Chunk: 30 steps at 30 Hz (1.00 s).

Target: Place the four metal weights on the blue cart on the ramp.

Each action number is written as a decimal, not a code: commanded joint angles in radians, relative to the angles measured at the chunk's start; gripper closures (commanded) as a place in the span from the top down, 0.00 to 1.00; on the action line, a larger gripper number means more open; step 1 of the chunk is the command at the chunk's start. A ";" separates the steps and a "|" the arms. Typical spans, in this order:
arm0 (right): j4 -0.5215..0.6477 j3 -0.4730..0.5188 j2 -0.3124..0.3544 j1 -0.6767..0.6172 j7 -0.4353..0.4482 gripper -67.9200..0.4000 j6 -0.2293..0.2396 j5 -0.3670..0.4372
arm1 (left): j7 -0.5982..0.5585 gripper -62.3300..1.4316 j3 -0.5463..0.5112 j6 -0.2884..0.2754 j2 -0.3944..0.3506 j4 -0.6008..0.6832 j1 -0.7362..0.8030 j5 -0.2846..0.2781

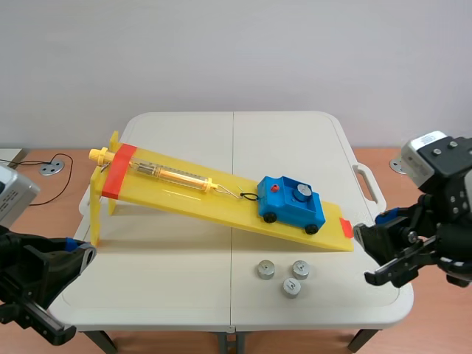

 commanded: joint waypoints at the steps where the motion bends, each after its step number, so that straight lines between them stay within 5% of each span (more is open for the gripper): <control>1: 0.000 -0.038 0.002 0.079 0.144 0.37 0.030 -0.001 | -0.097 0.07 -0.014 -0.024 0.005 0.046 -0.006 -0.051; 13: -0.191 -0.182 -0.095 0.176 0.242 0.37 -0.013 -0.175 | -0.096 0.07 -0.014 -0.024 0.005 0.046 -0.005 -0.051; 18: -0.270 -0.245 -0.120 0.219 0.273 0.37 -0.066 -0.233 | -0.096 0.07 -0.014 -0.024 0.005 0.046 -0.005 -0.051; 30: -0.375 -0.341 -0.131 0.249 0.327 0.37 -0.145 -0.293 | -0.097 0.07 -0.014 -0.024 0.005 0.046 -0.005 -0.051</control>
